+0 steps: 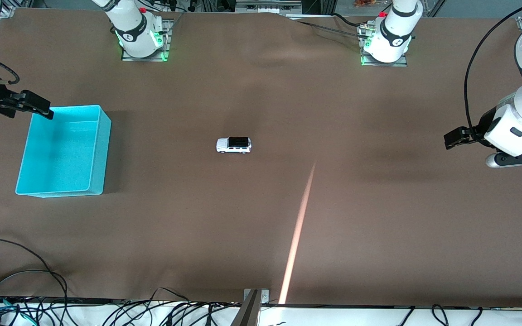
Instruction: Wind and store white jeep toy
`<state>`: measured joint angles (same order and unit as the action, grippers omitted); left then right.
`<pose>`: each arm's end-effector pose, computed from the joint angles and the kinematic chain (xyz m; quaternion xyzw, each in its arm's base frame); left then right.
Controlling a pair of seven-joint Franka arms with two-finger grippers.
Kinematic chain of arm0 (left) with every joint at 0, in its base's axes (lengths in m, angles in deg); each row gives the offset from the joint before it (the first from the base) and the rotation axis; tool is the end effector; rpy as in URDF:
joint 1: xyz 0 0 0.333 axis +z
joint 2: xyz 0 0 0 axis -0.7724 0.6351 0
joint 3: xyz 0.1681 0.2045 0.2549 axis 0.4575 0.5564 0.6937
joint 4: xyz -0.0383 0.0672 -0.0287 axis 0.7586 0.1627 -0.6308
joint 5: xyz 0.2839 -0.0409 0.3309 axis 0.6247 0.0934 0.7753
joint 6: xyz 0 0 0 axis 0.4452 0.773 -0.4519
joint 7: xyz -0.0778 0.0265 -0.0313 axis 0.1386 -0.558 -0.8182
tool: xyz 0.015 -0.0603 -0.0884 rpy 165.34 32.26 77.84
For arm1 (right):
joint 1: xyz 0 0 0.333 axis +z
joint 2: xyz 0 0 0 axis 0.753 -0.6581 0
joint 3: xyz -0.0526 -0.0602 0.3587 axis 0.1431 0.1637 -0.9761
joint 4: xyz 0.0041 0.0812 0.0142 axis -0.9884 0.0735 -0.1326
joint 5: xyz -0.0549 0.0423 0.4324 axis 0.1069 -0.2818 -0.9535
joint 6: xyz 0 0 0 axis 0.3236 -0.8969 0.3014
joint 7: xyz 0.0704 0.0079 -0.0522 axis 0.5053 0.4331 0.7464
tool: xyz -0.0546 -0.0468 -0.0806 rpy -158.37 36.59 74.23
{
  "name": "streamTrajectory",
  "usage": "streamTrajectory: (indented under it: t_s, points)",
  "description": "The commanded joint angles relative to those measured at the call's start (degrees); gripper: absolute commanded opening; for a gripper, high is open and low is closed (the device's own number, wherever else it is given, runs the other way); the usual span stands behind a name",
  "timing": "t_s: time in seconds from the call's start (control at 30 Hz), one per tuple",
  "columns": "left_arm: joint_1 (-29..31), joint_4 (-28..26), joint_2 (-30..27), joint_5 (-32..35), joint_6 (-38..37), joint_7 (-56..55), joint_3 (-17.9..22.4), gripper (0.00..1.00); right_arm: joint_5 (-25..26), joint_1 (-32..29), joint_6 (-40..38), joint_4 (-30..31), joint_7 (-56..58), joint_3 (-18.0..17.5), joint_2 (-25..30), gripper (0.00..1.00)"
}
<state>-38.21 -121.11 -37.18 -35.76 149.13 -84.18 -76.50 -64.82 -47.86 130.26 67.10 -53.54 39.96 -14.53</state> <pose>0.6532 -0.0125 0.5693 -0.9970 -0.0589 0.0382 0.0339 0.6118 -0.0144 0.6296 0.9995 -0.0141 -0.0300 0.0002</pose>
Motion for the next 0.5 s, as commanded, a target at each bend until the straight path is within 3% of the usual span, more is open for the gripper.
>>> streamTrajectory:
  t_s: [0.0, 0.47]
  points:
    - [0.03, 1.60, 0.76, 1.26, -1.33, 1.30, -0.11, 1.00, 0.28, 0.07, -0.97, -0.24, -0.85, -0.11, -0.31, 1.00]
    - [0.03, 1.69, 0.76, 1.35, -1.33, 1.30, -0.11, 1.00, 0.20, 0.07, -0.97, -0.15, -1.55, -0.37, -2.16, 1.00]
